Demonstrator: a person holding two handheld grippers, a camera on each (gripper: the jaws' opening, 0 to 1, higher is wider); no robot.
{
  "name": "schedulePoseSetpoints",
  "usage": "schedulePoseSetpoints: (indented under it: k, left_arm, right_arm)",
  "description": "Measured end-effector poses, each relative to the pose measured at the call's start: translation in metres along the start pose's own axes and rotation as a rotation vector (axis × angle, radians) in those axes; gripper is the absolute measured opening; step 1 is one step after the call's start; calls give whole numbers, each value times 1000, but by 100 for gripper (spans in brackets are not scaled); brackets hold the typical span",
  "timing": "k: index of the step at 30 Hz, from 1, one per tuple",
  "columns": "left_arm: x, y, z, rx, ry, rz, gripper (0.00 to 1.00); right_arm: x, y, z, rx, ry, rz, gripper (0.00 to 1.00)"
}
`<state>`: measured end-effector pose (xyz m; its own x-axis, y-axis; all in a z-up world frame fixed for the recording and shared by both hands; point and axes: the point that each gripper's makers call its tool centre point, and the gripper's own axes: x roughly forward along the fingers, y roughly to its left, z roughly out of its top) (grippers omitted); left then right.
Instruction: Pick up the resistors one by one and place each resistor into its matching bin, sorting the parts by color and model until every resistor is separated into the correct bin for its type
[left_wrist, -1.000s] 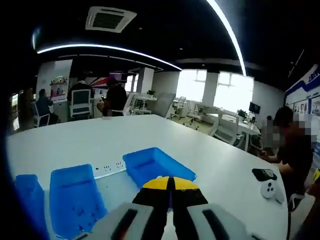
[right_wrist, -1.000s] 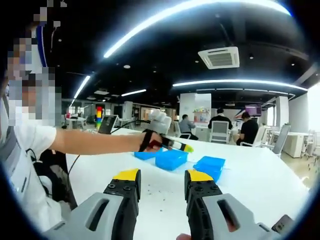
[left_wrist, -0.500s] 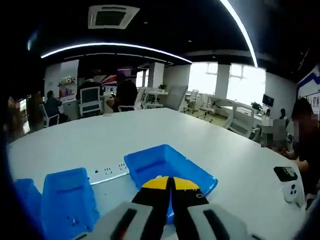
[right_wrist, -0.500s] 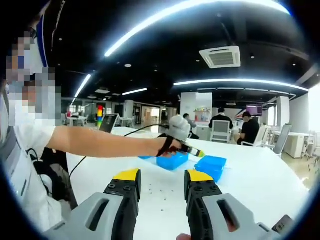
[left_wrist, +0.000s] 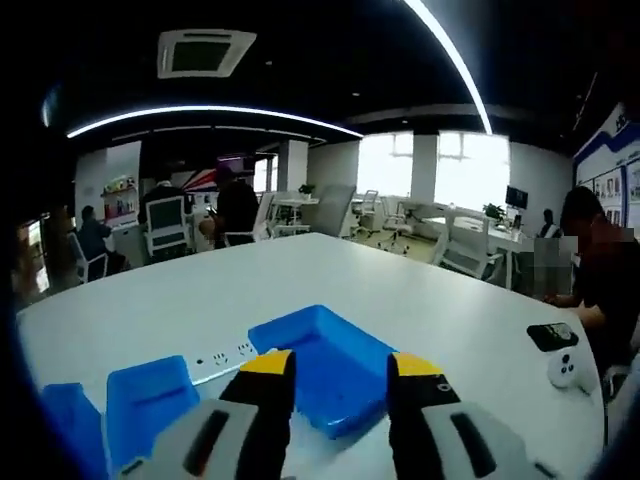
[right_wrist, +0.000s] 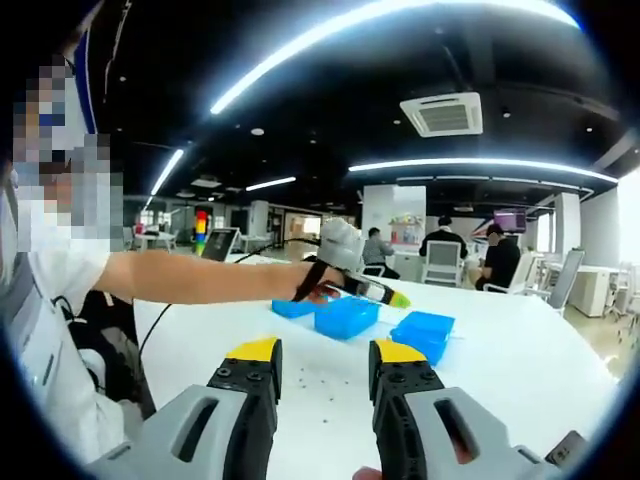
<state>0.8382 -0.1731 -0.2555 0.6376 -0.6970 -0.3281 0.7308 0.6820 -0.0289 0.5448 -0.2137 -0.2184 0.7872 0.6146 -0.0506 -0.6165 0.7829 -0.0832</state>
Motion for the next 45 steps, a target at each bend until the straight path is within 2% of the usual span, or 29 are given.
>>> schedulePoseSetpoints:
  k: [4,6,10,18,19,21,27,31,37,42,43,45]
  left_arm:
    - [-39,-2,17,-26,-56,-23,36]
    - [-58,-4,18,-27,-74,-34,35]
    - [-103,-8,17,26,-125,-48,32]
    - [-198,-16,-8,17,-221,-73,30]
    - [-208,-16,-8,0,-251,-75,30]
    - [-228,-19,-13,-36,-277,-88,30]
    - [-277,-20,-34,-28,-327,-57,35]
    - [-299,-18,-53,-45,-327,-39,36]
    - [-316,-16,-76,-38,-305,-15,37]
    - [-311,-21,-89,-23,-258,-27,37]
    - [-309,-23,-89,-20,-246,-37,37]
    - [-304,-35,-90,-18,-211,-97,36]
  right_arm:
    - [1,1,-1,-1,3,5,37]
    - [1,2,0,-3,3,6,37]
    - [1,1,-1,-4,4,5,37]
    - [0,-1,1,-3,-8,6,38]
    - [0,-1,1,-3,-6,4,38]
    - [1,-1,0,-5,-2,3,38]
    - [3,7,-2,-22,11,30,41]
    - [4,8,-4,-26,19,38,41]
    - [3,5,-6,-22,24,33,41]
    - [1,3,-5,-20,22,26,41]
    - [1,3,-5,-20,22,24,41]
    - [1,2,-5,-21,23,22,41]
